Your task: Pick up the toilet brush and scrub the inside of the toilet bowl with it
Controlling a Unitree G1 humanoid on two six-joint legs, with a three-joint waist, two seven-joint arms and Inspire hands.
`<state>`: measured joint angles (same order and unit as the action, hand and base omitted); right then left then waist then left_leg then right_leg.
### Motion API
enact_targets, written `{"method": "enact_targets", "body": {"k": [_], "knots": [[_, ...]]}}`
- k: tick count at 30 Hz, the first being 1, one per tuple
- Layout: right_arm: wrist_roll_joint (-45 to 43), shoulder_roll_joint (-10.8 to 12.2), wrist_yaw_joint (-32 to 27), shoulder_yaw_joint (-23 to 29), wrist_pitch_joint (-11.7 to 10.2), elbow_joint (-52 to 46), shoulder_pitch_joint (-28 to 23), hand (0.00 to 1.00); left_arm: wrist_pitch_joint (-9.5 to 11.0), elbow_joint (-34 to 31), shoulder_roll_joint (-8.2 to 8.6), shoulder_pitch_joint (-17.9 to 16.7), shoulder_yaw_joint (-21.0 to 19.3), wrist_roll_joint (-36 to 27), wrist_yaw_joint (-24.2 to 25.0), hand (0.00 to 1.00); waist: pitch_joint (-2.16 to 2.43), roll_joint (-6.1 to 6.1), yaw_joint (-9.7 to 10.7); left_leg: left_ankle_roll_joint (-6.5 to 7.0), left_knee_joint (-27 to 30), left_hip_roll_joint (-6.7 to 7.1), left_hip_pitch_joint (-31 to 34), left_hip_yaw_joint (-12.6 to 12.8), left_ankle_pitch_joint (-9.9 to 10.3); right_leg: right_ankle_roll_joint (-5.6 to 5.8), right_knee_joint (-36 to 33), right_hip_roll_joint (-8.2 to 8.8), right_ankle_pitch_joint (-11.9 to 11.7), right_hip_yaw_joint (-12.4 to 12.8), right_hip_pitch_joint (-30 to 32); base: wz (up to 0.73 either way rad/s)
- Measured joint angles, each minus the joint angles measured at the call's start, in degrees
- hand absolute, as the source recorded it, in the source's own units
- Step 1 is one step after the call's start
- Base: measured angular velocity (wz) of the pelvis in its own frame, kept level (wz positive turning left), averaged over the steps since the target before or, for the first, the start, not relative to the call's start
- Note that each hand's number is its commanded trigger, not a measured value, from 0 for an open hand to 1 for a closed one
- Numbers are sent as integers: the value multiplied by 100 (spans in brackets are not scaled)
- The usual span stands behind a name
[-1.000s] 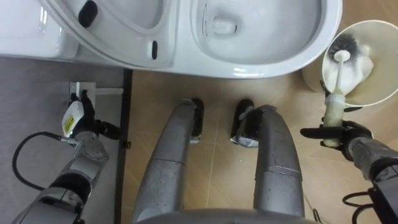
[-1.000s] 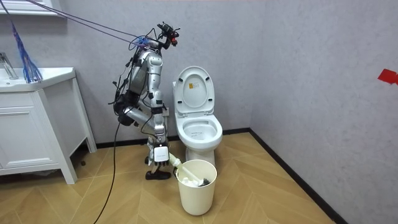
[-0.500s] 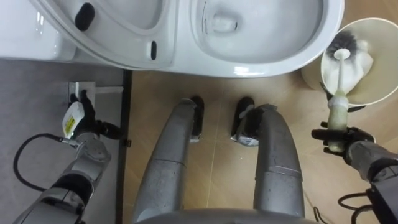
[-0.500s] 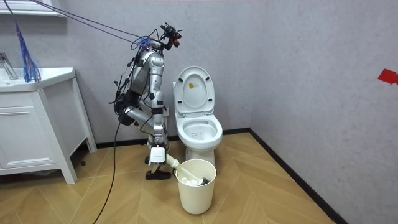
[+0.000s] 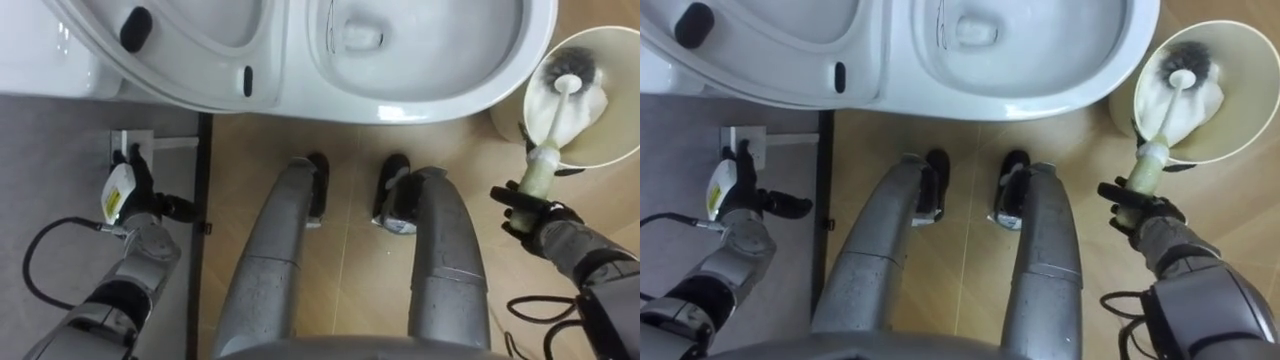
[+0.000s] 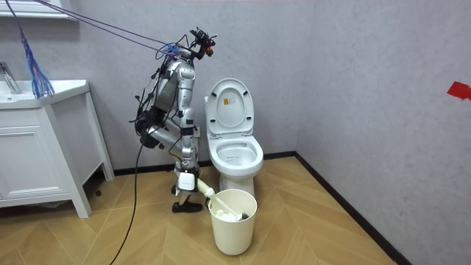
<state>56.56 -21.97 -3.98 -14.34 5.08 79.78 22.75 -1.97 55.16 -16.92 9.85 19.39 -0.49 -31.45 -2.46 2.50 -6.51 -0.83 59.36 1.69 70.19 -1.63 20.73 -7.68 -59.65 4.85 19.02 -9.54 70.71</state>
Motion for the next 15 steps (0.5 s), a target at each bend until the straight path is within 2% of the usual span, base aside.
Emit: {"method": "enact_targets", "body": {"k": [4, 7, 12, 15], "knots": [[86, 86, -18, 0, 7, 30, -60, 100, -2, 34, 75, -148, -2, -110, -1, 0, 0, 0, 1, 13, -52, 1, -248, -17, 5, 21, 74, -9, 7, -11, -259, 0], [296, 182, -18, 120, 10, 28, -198, 100, -1, -8, 128, -383, -11, -258, 1, 0, 4, -6, 2, 23, -248, -4, -610, -23, 12, 78, 298, -34, -15, -15, -640, 0], [454, 208, -25, 263, 79, 13, -434, 100, -8, -8, 248, -618, -18, -384, -6, 0, 25, -15, 13, 109, -819, -10, -1346, -14, -134, 211, 925, -84, -190, -12, -1412, 0], [454, 289, -24, 452, 128, 15, -591, 100, 14, 8, 298, -706, -76, -394, -5, 0, 37, -34, 19, 183, -1176, -41, -1858, -3, -224, 278, 1388, -180, -349, 1, -1944, -11]]}}
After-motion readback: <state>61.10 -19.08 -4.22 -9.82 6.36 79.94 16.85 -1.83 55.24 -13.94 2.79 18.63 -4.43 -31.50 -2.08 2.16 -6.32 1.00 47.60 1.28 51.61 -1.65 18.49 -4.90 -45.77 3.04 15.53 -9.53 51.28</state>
